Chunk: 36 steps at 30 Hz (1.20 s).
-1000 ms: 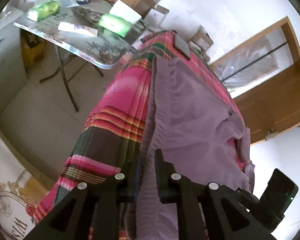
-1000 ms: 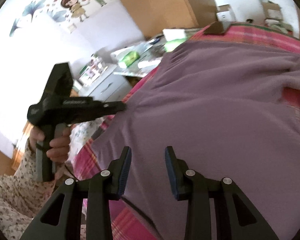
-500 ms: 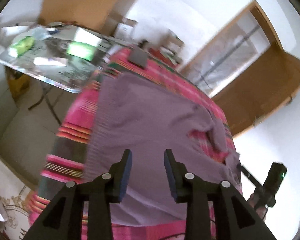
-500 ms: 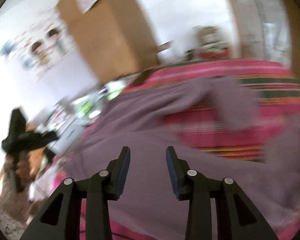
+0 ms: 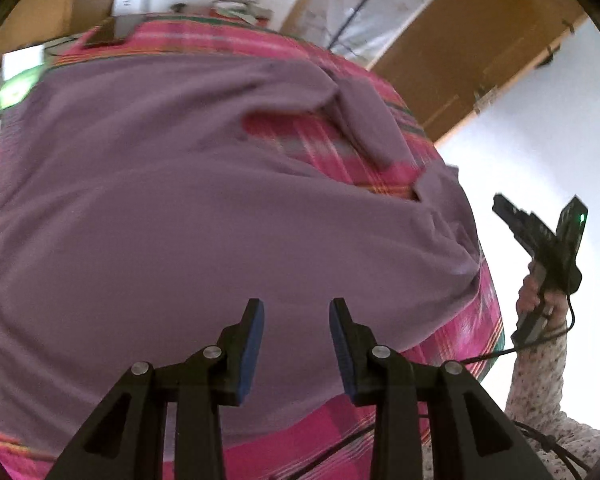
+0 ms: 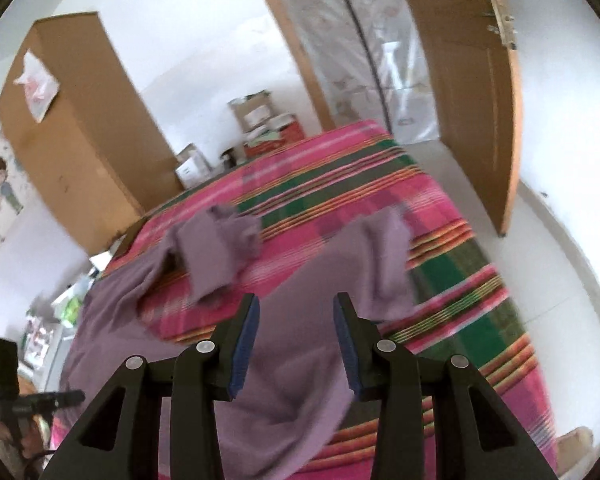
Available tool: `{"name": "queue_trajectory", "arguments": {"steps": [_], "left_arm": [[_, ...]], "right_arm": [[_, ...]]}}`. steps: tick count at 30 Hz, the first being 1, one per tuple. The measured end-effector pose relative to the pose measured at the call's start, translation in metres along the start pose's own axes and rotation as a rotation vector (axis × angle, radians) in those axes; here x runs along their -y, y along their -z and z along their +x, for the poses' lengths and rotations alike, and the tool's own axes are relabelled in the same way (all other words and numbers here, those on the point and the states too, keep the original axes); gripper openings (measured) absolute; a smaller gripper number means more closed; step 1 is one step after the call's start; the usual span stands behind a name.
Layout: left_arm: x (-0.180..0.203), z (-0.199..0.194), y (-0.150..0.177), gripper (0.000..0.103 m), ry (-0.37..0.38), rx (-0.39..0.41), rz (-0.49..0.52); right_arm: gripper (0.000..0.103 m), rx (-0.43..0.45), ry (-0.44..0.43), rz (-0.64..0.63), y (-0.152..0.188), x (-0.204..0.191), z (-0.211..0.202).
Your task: Fold clothes
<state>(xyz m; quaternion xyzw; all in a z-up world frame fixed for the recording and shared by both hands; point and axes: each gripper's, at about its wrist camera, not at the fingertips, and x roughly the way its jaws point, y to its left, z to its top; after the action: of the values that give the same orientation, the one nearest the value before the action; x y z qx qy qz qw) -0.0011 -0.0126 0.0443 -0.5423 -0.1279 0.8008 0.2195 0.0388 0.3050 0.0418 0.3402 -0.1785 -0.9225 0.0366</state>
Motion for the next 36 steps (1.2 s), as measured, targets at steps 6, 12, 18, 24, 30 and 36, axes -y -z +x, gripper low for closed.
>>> {"name": "queue_trajectory", "arguments": {"steps": [6,12,18,24,30,36], "left_arm": [[0.026,0.041,-0.003,0.035,0.018,-0.067,0.03],[0.043,0.056,0.001,0.035,0.018,-0.084,0.073],[0.052,0.062,0.006,0.035,0.062,-0.084,0.076],[0.065,0.068,0.006,0.035,0.076,-0.091,0.095],[0.068,0.066,0.01,0.035,0.059,-0.077,0.111],[0.07,0.065,0.013,0.035,0.025,-0.065,0.138]], "right_arm": [[0.04,-0.031,-0.032,0.035,-0.012,0.038,0.023],[0.04,-0.082,-0.082,0.108,-0.026,0.065,0.055],[0.04,-0.139,-0.123,0.155,-0.034,0.077,0.086],[0.04,-0.161,-0.172,0.116,-0.025,0.064,0.092],[0.009,-0.156,-0.129,0.085,-0.021,0.063,0.095],[0.004,-0.095,-0.119,0.094,-0.021,0.066,0.075]]}}
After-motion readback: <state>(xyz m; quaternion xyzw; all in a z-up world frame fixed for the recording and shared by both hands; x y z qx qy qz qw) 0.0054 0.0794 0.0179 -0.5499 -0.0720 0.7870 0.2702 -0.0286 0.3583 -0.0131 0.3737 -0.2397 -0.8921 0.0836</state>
